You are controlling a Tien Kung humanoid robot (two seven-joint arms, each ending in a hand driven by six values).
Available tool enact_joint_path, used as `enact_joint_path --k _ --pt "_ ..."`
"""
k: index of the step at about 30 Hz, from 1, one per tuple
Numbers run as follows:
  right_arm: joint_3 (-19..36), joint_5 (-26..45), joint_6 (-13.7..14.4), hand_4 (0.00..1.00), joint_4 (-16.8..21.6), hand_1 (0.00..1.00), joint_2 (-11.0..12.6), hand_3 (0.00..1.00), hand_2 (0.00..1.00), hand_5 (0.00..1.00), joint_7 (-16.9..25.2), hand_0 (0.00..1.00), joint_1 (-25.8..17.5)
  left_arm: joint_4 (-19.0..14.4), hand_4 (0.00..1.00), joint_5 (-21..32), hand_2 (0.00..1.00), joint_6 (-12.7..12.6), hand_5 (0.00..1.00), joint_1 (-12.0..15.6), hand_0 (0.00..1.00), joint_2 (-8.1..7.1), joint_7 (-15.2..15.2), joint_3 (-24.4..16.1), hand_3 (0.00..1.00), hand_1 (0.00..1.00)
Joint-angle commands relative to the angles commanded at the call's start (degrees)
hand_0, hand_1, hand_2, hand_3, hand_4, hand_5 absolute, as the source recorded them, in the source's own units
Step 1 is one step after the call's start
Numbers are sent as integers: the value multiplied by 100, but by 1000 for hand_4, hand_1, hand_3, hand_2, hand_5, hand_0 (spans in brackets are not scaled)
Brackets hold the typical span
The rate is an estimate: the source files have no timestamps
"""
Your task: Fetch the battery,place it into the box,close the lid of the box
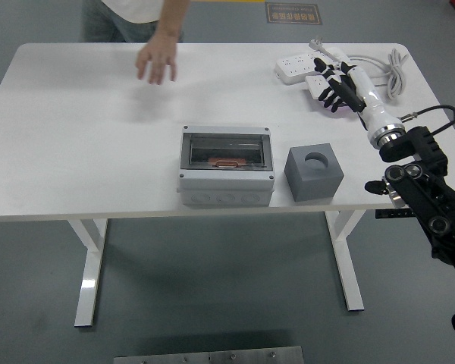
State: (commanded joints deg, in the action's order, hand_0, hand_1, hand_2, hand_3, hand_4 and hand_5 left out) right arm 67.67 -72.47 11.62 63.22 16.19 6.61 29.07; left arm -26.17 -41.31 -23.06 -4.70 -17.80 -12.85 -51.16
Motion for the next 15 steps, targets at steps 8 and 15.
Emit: enact_joint_path --k 8,15 --pt "1185 1482 -153 780 95 596 -104 627 616 617 1327 546 -460 -25 797 -43 661 221 637 15 676 0 -370 -134 660 760" --pt "1919 2020 -110 823 -31 745 -121 784 733 553 1899 789 -516 -26 796 41 662 470 635 27 677 -28 -690 -179 663 759"
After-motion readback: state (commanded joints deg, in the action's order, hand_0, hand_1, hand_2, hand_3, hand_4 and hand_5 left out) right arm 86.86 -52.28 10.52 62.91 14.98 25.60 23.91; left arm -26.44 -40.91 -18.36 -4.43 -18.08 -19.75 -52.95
